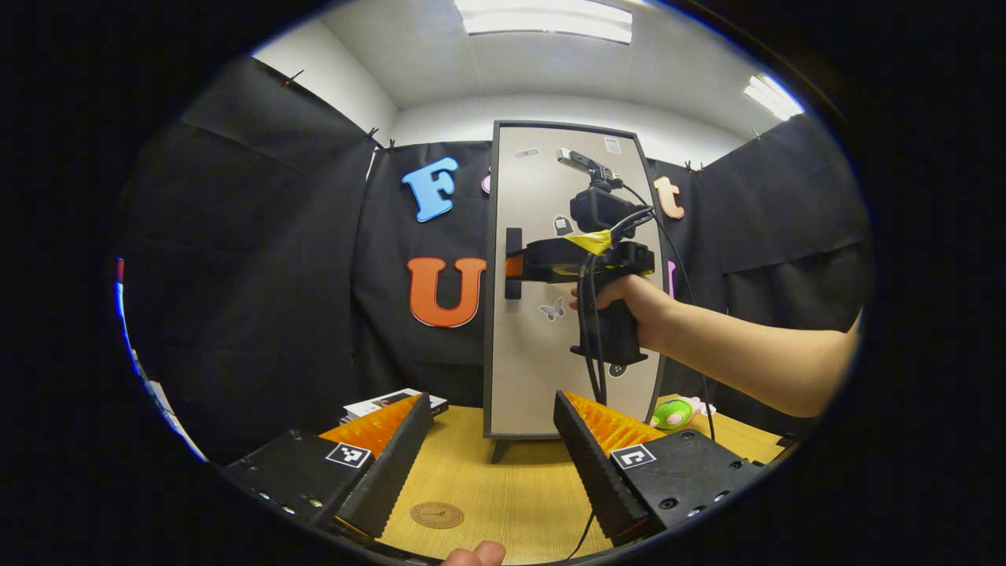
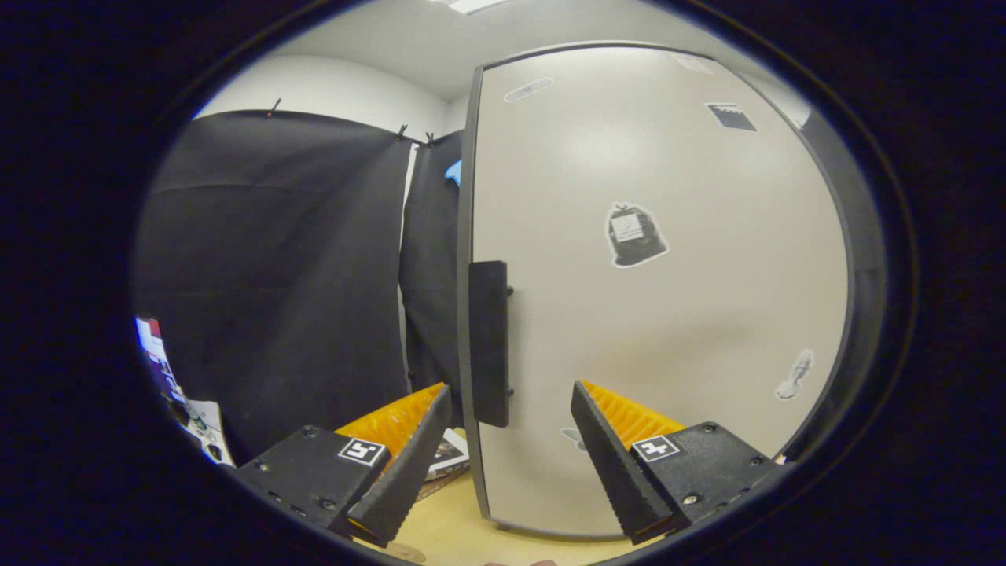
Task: Open the cabinet door with the right hand, grasp the bottle in the cabinet with the left hand and place it on the coaster, then close the cabinet door with the right hand.
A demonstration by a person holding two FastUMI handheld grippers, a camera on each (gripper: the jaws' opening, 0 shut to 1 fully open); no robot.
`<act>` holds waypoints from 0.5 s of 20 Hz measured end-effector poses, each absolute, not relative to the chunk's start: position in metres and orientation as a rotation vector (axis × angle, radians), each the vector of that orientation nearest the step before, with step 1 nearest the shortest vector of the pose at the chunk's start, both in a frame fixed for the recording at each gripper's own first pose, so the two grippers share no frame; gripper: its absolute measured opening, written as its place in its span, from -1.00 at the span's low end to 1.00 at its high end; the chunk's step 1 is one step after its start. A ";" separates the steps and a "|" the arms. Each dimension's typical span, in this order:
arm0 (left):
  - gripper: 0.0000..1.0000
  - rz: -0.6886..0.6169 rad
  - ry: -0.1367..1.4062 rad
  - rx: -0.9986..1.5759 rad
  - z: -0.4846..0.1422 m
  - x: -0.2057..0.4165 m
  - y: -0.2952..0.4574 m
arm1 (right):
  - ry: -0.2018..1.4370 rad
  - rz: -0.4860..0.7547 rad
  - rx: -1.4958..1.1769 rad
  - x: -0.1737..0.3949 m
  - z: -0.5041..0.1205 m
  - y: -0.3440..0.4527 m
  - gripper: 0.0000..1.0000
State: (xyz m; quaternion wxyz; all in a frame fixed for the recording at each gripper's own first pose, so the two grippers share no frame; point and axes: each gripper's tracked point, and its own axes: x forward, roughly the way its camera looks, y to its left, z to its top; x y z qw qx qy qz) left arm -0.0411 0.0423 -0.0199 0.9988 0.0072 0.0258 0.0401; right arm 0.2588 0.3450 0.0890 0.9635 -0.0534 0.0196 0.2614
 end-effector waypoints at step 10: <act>0.89 0.136 0.067 0.008 -0.023 -0.043 0.071 | 0.046 0.457 -0.084 0.283 0.084 0.370 -0.07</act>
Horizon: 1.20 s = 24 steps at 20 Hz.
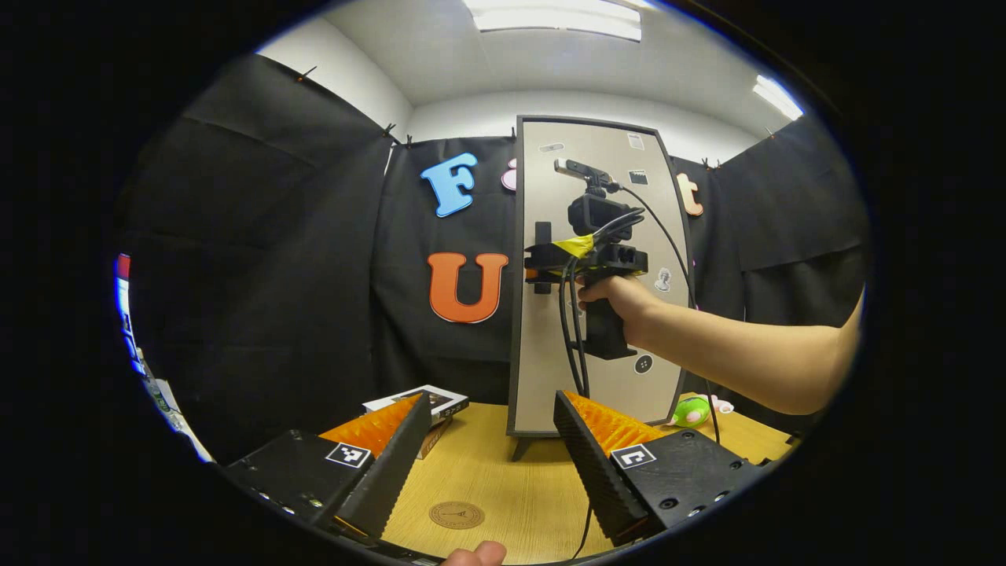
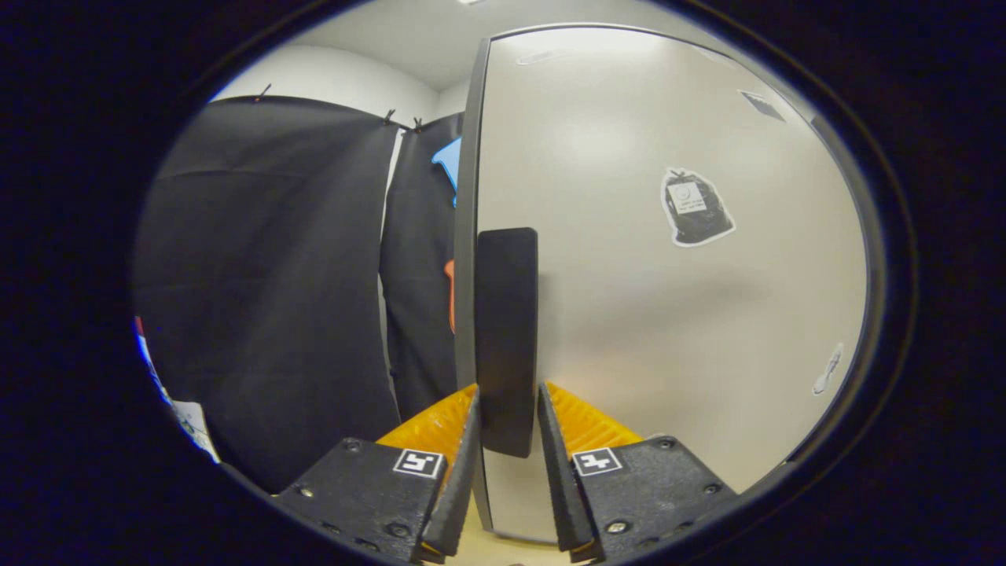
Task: Open the cabinet door with the right hand, grasp the bottle in the cabinet with the left hand and place it on the coaster, then close the cabinet door with the right hand.
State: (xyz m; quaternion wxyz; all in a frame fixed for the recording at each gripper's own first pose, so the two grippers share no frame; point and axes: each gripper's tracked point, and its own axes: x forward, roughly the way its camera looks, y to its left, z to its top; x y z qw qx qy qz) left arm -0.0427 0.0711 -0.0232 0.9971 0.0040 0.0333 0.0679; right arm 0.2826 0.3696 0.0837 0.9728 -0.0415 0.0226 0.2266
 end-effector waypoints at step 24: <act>0.89 0.135 0.033 0.018 -0.012 -0.051 0.074 | 0.015 0.559 -0.104 0.124 0.087 0.296 -0.61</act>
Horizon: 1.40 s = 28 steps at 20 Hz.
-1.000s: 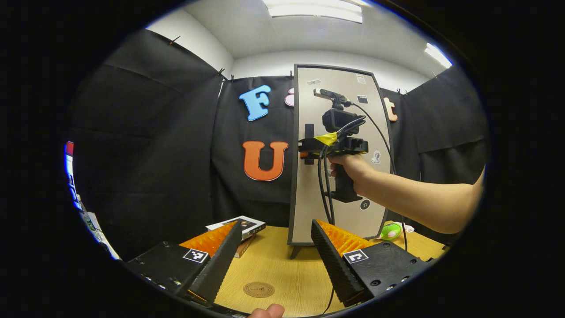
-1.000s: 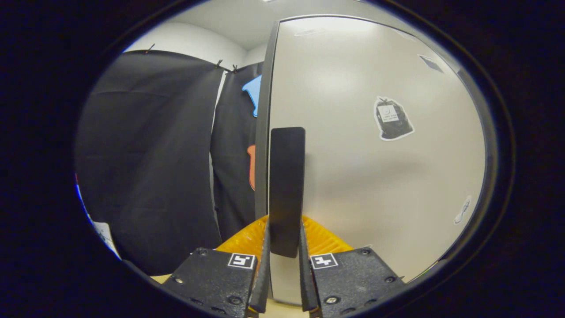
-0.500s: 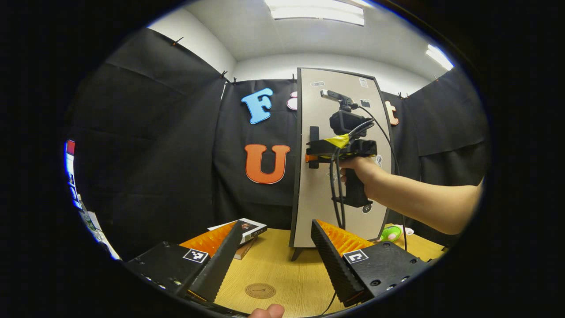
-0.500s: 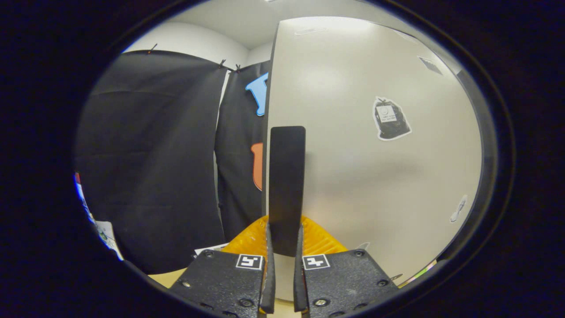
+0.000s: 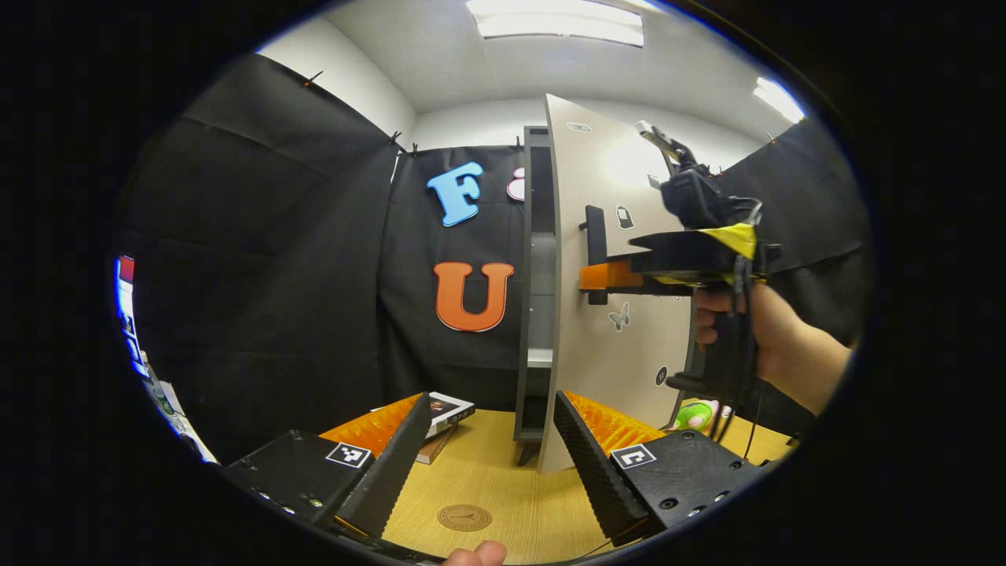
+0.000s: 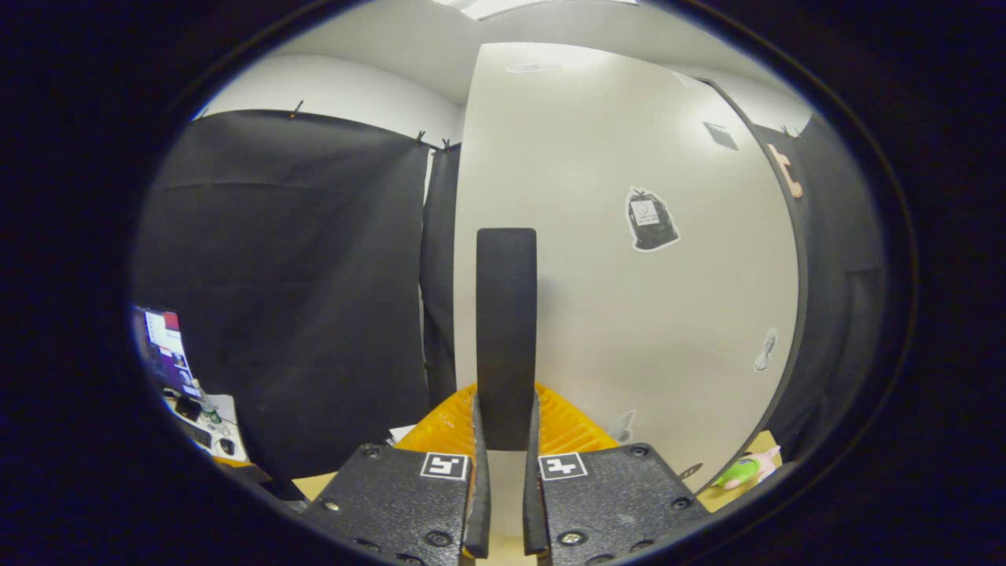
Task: Open the cabinet door with the right hand, grasp the bottle in the cabinet with the left hand and place it on the coaster, then close the cabinet door with the right hand.
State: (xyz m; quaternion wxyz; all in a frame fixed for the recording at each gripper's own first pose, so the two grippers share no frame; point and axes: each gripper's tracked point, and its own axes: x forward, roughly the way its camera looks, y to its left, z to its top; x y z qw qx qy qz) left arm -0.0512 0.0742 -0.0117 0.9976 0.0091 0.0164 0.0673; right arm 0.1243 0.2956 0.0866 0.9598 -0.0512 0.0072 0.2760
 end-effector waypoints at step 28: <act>0.90 -0.093 0.043 0.004 -0.016 -0.044 -0.037 | 0.013 0.287 -0.077 0.033 0.102 0.106 -0.92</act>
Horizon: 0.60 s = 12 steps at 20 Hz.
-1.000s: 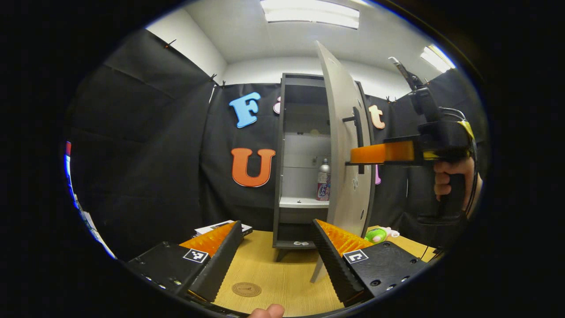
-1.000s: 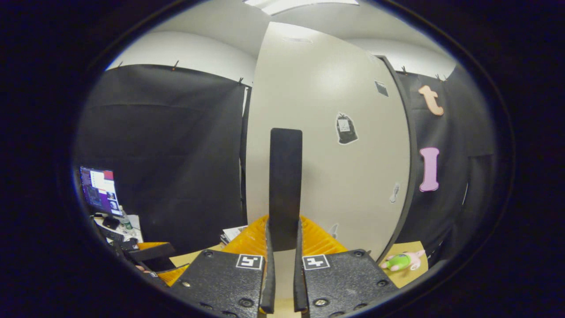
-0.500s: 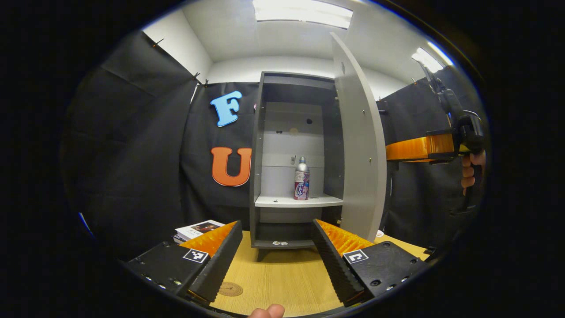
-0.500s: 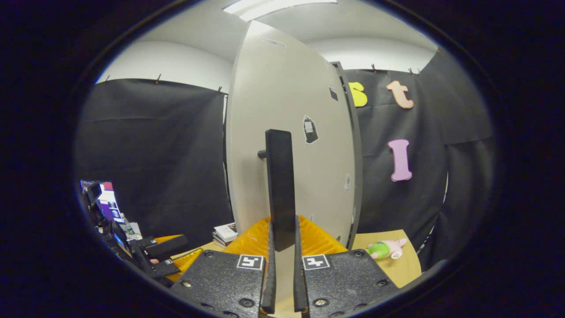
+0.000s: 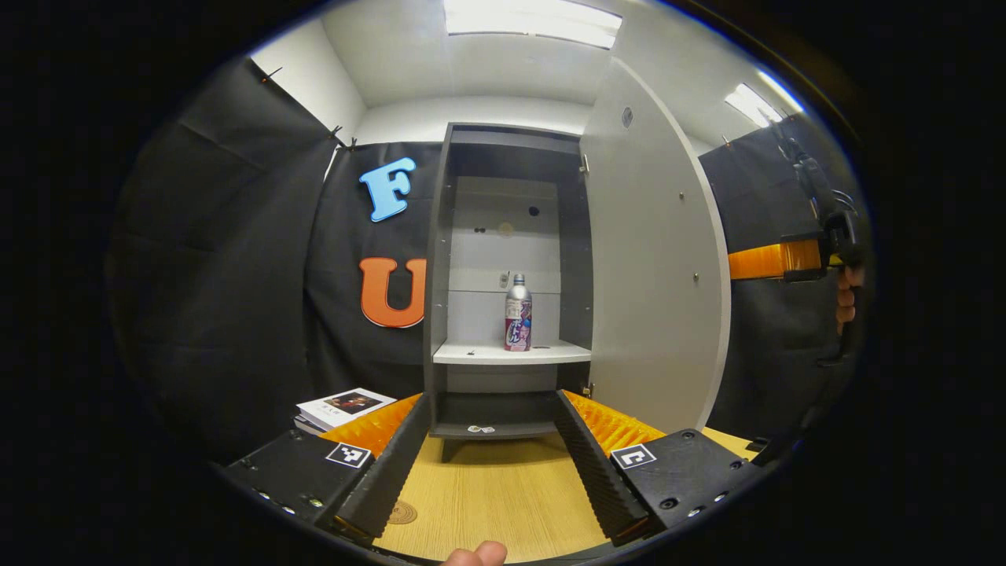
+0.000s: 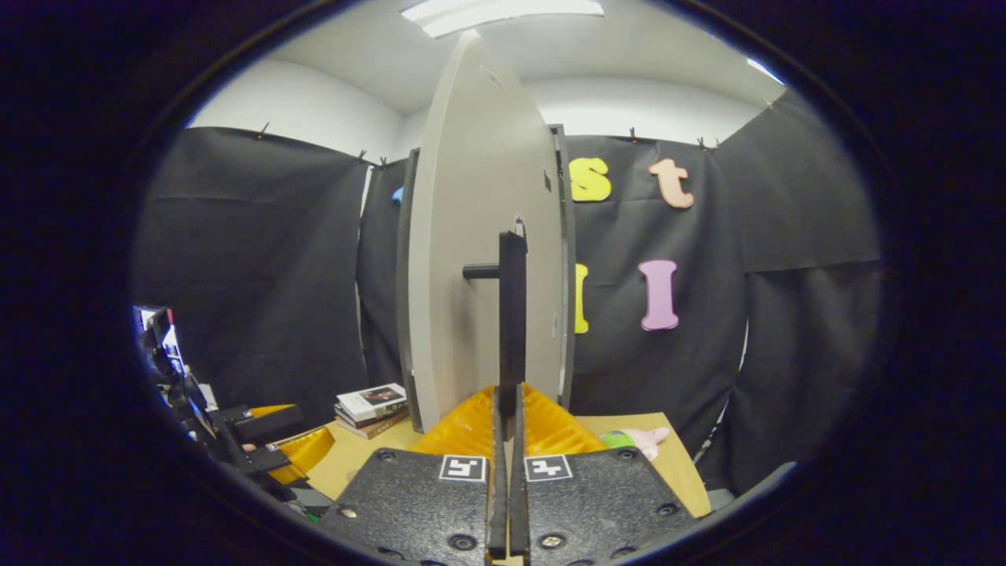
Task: Open the cabinet door with the right hand, grasp the bottle in the cabinet with the left hand and place it on the coaster, then close the cabinet door with the right hand.
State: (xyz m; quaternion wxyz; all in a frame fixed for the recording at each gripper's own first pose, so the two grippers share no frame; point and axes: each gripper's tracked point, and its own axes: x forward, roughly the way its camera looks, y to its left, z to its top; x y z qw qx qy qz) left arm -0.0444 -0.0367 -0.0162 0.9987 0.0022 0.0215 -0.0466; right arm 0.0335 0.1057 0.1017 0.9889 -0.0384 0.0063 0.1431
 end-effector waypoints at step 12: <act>0.89 -0.132 0.044 0.002 -0.020 -0.053 -0.056 | -0.027 0.144 -0.112 0.042 0.109 0.048 -0.95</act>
